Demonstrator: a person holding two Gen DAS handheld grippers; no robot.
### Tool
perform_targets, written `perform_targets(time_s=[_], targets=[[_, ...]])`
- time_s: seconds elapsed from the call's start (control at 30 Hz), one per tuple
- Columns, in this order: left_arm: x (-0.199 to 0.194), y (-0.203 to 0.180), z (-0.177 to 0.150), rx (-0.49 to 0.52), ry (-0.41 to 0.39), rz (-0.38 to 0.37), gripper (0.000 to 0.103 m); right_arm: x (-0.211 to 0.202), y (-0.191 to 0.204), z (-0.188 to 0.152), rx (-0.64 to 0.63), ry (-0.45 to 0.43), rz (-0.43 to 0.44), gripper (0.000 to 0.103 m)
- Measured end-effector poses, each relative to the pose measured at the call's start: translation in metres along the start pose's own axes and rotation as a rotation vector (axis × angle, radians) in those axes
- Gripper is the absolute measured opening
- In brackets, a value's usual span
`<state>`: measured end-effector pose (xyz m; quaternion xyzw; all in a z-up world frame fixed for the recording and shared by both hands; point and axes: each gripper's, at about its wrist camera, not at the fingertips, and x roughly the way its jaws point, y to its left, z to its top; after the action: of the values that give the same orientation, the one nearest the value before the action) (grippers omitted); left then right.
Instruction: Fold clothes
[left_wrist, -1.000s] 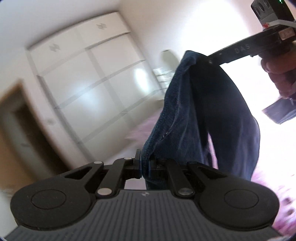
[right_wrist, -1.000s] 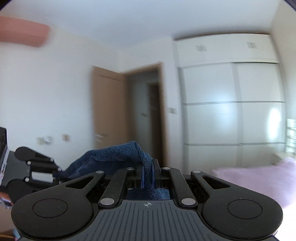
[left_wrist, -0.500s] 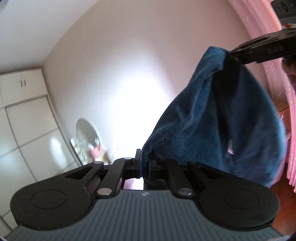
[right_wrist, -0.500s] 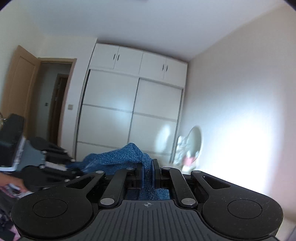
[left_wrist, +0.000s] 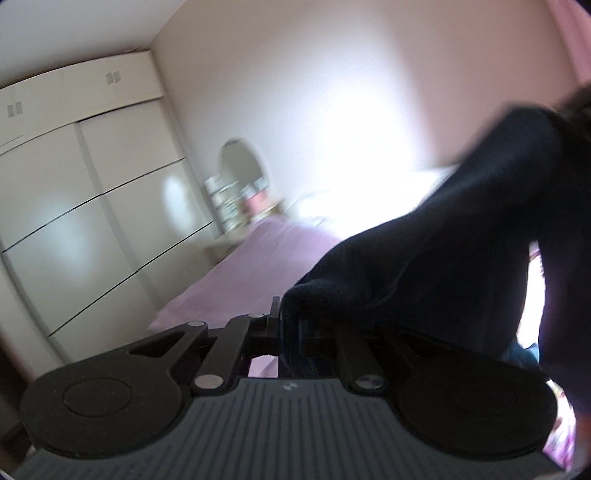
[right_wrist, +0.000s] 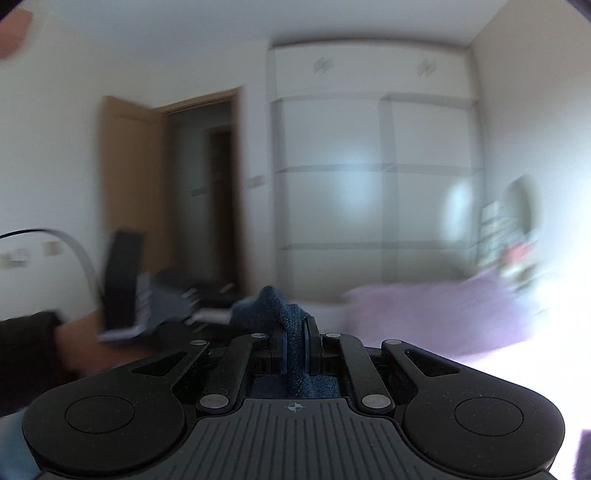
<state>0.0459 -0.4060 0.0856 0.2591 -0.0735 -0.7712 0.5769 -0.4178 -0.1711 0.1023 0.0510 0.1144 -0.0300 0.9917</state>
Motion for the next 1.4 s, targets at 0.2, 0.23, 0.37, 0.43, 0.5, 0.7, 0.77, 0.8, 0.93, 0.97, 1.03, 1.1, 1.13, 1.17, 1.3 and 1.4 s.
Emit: perform_targets(time_s=[0.2,0.23,0.37,0.43,0.5,0.7,0.77,0.8,0.93,0.97,1.03,1.1,1.13,1.17,1.3,1.4], targets=[[-0.052,0.006,0.116,0.186,0.003,0.158,0.006,-0.008,0.030,0.011,0.089,-0.110,0.251,0.006],[-0.053,0.000,0.133,0.226,-0.005,0.179,0.006,-0.017,0.025,0.013,0.103,-0.143,0.262,0.006],[-0.024,-0.061,0.179,0.347,-0.008,0.169,0.006,-0.059,-0.023,0.003,0.157,-0.210,0.202,0.005],[0.011,-0.117,0.188,0.403,0.002,0.122,0.006,-0.078,-0.056,-0.012,0.192,-0.201,0.139,0.005],[0.073,-0.172,0.195,0.439,0.015,0.052,0.006,-0.100,-0.101,-0.037,0.227,-0.164,0.053,0.005],[0.277,-0.358,0.155,0.278,0.228,-0.280,0.036,-0.192,-0.275,-0.176,0.423,0.089,-0.258,0.007],[0.323,-0.414,0.132,0.242,0.324,-0.374,0.035,-0.215,-0.333,-0.239,0.510,0.255,-0.359,0.024],[0.339,-0.437,0.122,0.229,0.363,-0.406,0.035,-0.225,-0.359,-0.265,0.549,0.329,-0.414,0.032],[0.350,-0.446,0.063,0.122,0.499,-0.407,0.036,-0.251,-0.430,-0.322,0.553,0.526,-0.504,0.041],[0.348,-0.442,0.043,0.094,0.535,-0.395,0.036,-0.256,-0.442,-0.331,0.550,0.557,-0.501,0.046],[0.346,-0.434,0.005,0.036,0.606,-0.371,0.038,-0.246,-0.456,-0.336,0.536,0.611,-0.457,0.053],[0.334,-0.405,-0.025,-0.018,0.663,-0.315,0.040,-0.205,-0.460,-0.323,0.512,0.655,-0.409,0.056],[0.329,-0.387,-0.037,-0.047,0.688,-0.281,0.044,-0.181,-0.456,-0.314,0.499,0.674,-0.381,0.057],[0.329,-0.368,-0.047,-0.079,0.713,-0.248,0.046,-0.150,-0.451,-0.301,0.479,0.684,-0.355,0.058],[0.346,-0.300,-0.096,-0.195,0.778,-0.143,0.053,-0.067,-0.443,-0.284,0.373,0.712,-0.280,0.065],[0.371,-0.261,-0.141,-0.297,0.815,-0.099,0.054,0.011,-0.458,-0.300,0.309,0.751,-0.262,0.066]])
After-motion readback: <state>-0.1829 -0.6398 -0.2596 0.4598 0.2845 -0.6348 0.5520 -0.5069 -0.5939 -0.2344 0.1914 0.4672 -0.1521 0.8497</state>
